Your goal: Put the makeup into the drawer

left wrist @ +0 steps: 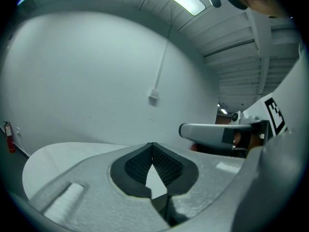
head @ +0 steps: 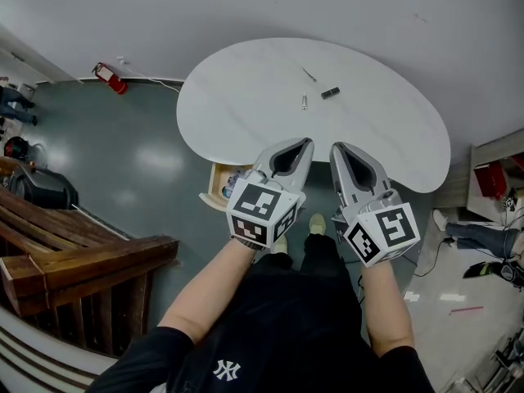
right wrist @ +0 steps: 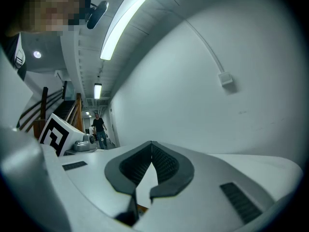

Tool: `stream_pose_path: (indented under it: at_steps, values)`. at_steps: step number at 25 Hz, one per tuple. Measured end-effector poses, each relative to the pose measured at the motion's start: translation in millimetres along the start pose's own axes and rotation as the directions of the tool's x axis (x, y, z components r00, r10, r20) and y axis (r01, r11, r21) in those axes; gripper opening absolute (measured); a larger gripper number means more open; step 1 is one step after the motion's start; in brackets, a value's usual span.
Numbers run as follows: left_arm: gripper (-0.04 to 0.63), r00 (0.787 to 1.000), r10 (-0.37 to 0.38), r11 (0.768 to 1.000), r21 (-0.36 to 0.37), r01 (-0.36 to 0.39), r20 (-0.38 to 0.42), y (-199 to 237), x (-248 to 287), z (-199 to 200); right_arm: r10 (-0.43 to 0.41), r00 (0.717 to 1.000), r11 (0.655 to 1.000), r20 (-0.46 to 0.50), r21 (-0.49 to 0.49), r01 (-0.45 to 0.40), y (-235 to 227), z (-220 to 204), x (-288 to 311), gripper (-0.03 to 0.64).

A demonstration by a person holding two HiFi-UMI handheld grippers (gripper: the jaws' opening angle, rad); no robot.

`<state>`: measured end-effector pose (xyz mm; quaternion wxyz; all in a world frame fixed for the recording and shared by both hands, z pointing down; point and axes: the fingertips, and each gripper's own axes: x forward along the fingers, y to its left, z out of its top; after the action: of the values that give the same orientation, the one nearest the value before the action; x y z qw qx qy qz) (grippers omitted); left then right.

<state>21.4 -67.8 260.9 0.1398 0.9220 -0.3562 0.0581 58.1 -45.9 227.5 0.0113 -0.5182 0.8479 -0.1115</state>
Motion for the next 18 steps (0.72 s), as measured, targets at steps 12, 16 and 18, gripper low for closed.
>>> stream_pose_path:
  at_steps: [12, 16, 18]
  values:
    - [0.009, 0.989, 0.135, 0.990, -0.029, -0.137, -0.059, 72.7, 106.0, -25.4, 0.074, 0.993, 0.997, -0.086, 0.038, -0.071, -97.8, -33.2, 90.3, 0.015]
    - [0.009, 0.977, 0.186, 0.980, -0.049, -0.192, -0.099, 100.8, 146.1, -44.1, 0.117, 0.985, 0.992, -0.127, 0.062, -0.110, -131.8, -50.5, 123.2, 0.015]
    - [0.009, 0.972, 0.207, 0.975, -0.056, -0.214, -0.116, 113.7, 165.2, -56.0, 0.137, 0.980, 0.989, -0.146, 0.069, -0.129, -147.3, -62.5, 139.0, 0.015]
